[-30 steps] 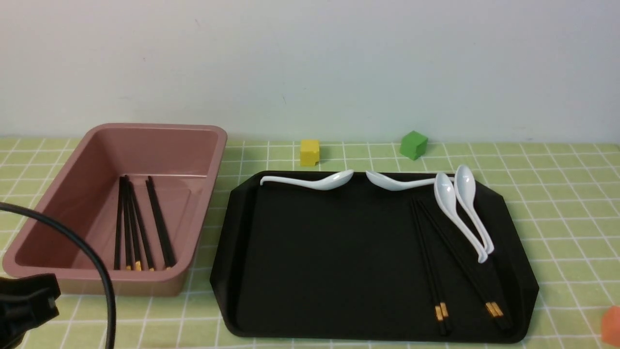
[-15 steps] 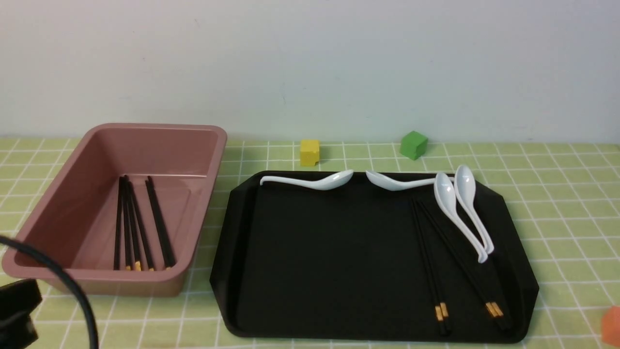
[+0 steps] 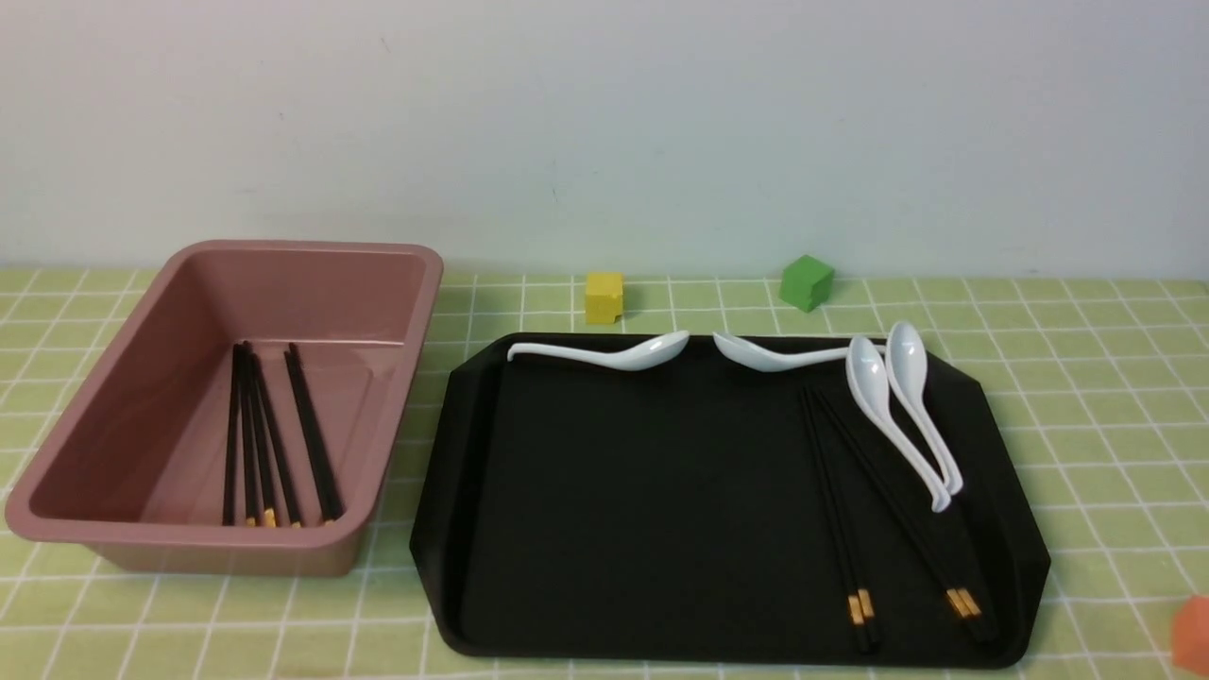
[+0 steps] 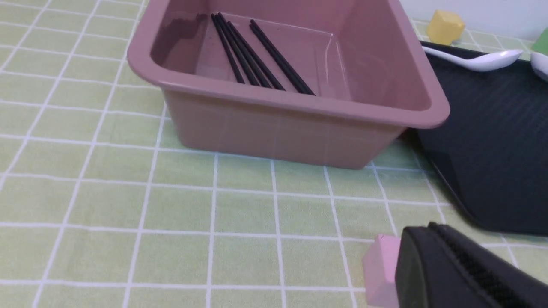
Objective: On green tablecloth take chopsticks from black tray and put them in box.
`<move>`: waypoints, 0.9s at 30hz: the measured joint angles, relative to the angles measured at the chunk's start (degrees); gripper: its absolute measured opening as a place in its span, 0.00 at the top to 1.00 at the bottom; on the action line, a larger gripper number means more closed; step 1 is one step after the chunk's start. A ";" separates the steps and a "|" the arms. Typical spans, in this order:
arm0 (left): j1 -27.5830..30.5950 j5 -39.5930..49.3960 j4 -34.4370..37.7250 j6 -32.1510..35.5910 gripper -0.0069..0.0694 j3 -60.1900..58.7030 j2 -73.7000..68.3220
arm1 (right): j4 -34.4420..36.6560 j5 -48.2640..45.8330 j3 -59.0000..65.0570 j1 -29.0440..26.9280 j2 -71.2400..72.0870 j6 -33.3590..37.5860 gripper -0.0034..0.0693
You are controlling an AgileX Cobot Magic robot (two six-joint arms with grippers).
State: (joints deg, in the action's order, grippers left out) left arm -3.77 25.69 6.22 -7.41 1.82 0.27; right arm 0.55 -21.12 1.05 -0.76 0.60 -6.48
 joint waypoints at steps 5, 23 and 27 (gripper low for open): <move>0.00 -1.21 0.00 0.00 0.91 -3.33 0.42 | 0.00 0.00 0.00 0.00 0.00 0.00 0.62; 0.00 -3.84 -0.14 0.00 0.89 -3.50 0.42 | 0.00 0.00 0.00 0.00 0.00 0.00 0.62; 0.00 -3.84 -0.14 0.00 0.88 -3.50 0.42 | 0.00 0.00 0.00 0.00 0.00 0.00 0.62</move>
State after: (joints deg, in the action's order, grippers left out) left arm -3.77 21.85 6.08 -7.41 -1.68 0.69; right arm 0.55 -21.12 1.05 -0.76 0.60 -6.48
